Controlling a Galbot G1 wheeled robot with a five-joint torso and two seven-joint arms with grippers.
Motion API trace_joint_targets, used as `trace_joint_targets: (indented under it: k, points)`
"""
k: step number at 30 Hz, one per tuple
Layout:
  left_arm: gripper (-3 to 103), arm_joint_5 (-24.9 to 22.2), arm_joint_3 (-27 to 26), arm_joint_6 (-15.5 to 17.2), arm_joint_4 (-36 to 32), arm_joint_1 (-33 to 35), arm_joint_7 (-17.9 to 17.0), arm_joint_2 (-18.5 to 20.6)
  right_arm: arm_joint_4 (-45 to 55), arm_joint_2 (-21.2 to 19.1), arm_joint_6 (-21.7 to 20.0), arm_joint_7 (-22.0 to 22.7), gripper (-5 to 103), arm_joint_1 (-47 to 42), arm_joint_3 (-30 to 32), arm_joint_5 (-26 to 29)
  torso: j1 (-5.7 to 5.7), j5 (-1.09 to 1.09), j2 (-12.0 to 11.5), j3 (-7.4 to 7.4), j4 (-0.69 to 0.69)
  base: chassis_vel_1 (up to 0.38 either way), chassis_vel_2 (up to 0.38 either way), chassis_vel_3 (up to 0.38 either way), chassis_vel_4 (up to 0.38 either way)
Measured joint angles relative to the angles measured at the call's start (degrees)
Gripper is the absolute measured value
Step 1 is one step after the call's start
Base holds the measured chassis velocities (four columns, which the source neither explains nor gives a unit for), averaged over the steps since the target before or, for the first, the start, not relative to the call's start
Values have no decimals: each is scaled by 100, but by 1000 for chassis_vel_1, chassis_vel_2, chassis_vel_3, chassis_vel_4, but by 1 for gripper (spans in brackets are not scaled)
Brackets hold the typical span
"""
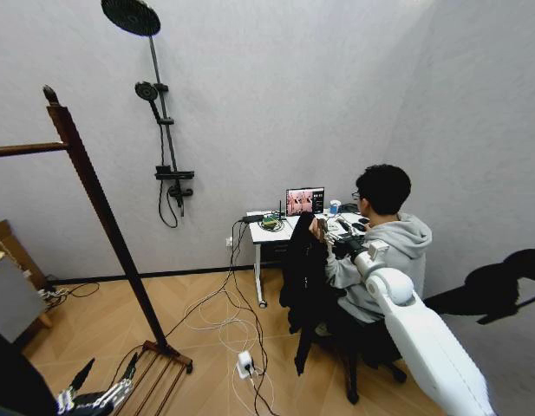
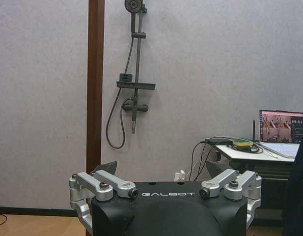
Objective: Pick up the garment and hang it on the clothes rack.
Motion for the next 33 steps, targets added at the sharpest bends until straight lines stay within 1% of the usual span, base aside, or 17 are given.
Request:
trace_joint_targets:
  k: [2,4,5,7,8,11,12,13,17,18,19,22,26,28,29,31,33]
  points:
    - [100,0,0,0,0,0,0,0,0,19,-27,-19,44,-60,-13,55,0,0,0,0,-1,0,0,0,0]
    - [100,0,0,0,0,0,0,0,-4,37,-27,-37,44,-67,-30,67,0,0,0,0,-1,0,0,0,0]
    - [100,0,0,0,0,0,0,0,-17,56,-27,-45,33,-62,-50,89,-1,0,0,0,-1,0,0,0,0]
    - [100,0,0,0,0,0,0,0,-26,73,-27,-47,33,-51,-62,111,-1,1,0,0,0,0,0,0,0]
    - [100,0,0,0,0,0,0,0,-35,88,-34,-45,23,-31,-74,141,-1,0,0,0,0,0,0,0,0]
    - [100,0,0,0,0,0,-1,0,-17,93,-115,-23,23,-23,-77,189,0,0,0,0,0,0,0,0,0]
    - [100,0,0,0,0,0,0,0,43,94,-223,20,12,-24,-77,282,0,1,0,0,-1,0,0,0,0]
    - [100,0,0,0,0,0,-1,0,130,90,-320,104,12,-37,-78,437,0,0,0,0,0,0,0,0,0]
    - [100,0,0,0,-1,0,0,0,310,98,-396,218,10,-126,-64,620,0,0,0,0,0,0,0,0,0]
    - [100,0,0,0,0,0,0,0,826,106,-390,385,10,-470,19,761,0,1,0,0,-1,0,0,0,0]
    - [100,0,0,0,0,0,0,0,826,106,-390,385,10,-470,19,761,0,1,0,0,-1,0,0,0,0]
    - [100,0,0,0,0,0,-1,0,1496,46,-439,559,10,-721,54,914,-1,0,0,0,-1,0,0,0,0]
    - [100,0,0,0,0,0,0,0,2017,-15,-563,639,10,-736,43,980,-1,0,0,0,0,0,0,0,0]
    - [100,0,0,0,0,0,0,0,2532,-128,-782,674,10,-705,4,1132,-1,-1,0,0,0,0,0,0,0]
    - [100,0,0,0,0,0,0,0,2532,-128,-782,674,10,-705,4,1132,-1,-1,0,0,0,0,0,0,0]
    - [100,0,0,0,0,0,0,0,3047,-280,-946,673,10,-724,-51,1318,-1,-2,1,-1,1,0,0,0,0]
    - [100,0,0,0,0,0,0,0,3255,-335,-1020,648,10,-774,-56,1396,-1,-1,1,-1,0,0,0,0,0]
